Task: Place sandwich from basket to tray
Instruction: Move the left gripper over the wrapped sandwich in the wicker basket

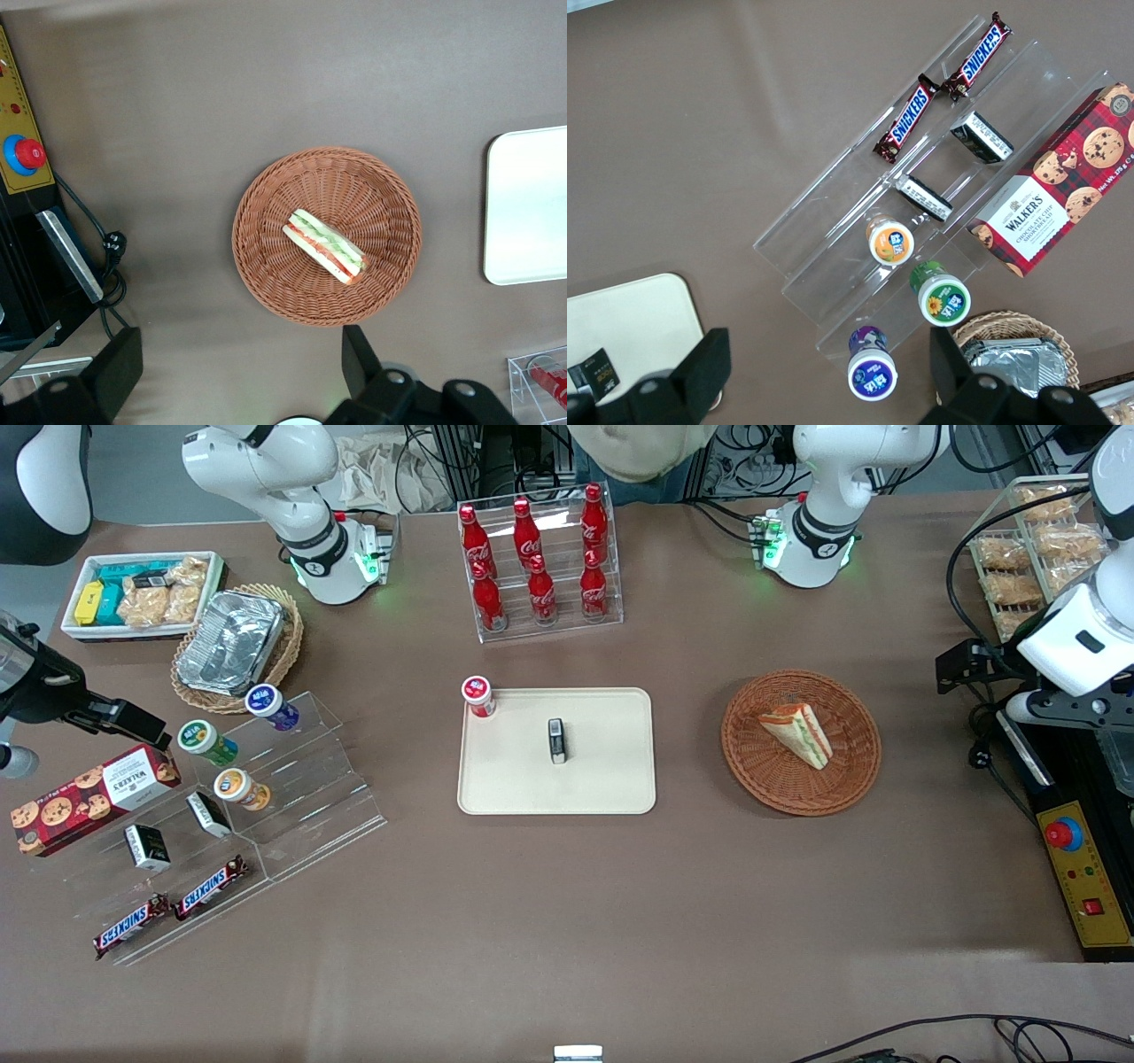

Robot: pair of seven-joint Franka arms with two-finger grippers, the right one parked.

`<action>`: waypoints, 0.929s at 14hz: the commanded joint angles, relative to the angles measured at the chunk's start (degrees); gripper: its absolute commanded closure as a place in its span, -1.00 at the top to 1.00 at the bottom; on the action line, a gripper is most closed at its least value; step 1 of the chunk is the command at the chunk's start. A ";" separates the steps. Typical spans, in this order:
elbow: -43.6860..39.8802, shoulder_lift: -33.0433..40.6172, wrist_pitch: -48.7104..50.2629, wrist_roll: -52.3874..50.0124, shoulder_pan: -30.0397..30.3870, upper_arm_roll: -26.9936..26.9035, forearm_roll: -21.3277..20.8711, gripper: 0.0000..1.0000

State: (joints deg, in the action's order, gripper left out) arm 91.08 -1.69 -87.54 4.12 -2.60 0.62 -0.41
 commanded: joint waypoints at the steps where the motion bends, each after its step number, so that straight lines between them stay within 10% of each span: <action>1: -1.52 -0.42 0.44 -0.78 -0.04 0.17 0.32 1.00; 5: 0.49 0.19 1.58 -0.86 -0.04 0.08 -0.56 1.00; 13: 44.66 22.77 -27.29 -9.89 0.58 -0.27 5.68 1.00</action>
State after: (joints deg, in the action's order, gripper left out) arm 121.07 11.89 -105.35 -1.35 -2.10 0.23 3.85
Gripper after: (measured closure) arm 0.000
